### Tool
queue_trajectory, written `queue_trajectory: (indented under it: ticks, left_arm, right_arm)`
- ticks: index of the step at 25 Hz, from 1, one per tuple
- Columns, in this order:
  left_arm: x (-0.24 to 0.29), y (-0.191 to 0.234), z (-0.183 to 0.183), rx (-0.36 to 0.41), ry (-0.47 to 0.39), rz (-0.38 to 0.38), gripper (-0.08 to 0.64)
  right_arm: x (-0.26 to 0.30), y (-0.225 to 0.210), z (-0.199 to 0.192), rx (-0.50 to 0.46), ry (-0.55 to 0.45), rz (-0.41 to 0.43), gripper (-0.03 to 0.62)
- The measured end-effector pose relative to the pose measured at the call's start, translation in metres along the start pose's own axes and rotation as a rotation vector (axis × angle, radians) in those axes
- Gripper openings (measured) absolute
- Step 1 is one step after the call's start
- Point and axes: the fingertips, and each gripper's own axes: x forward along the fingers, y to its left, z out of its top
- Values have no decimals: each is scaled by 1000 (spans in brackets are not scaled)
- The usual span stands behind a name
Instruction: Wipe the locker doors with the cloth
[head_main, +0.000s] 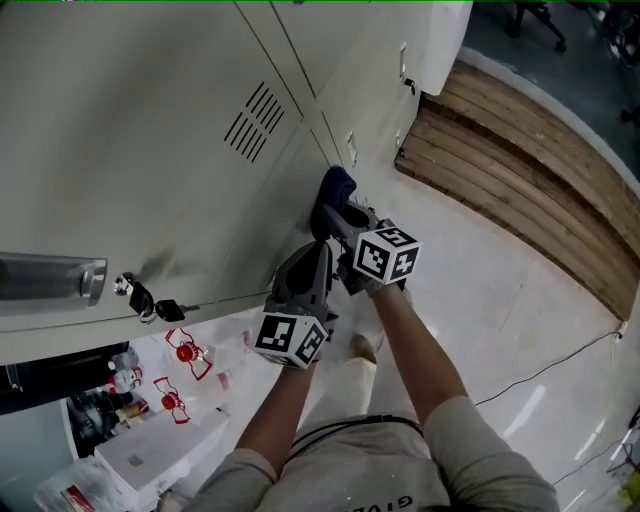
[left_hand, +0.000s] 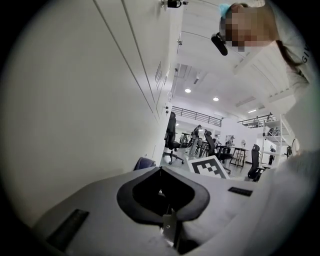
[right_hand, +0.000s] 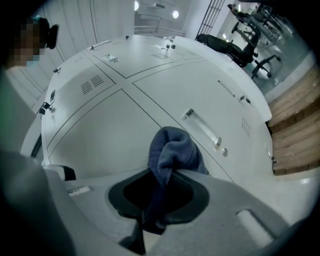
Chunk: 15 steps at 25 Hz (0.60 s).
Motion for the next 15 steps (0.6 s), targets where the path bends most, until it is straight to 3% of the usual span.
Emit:
queue_trajectory:
  ticks: [7, 15]
  left_arm:
    - [18, 3, -10, 39, 19, 12, -2]
    - [25, 11, -23, 25, 46, 39, -2]
  right_arm:
    - [4, -28, -36, 33, 50, -6, 52]
    - [8, -63, -70, 118, 97, -42, 51]
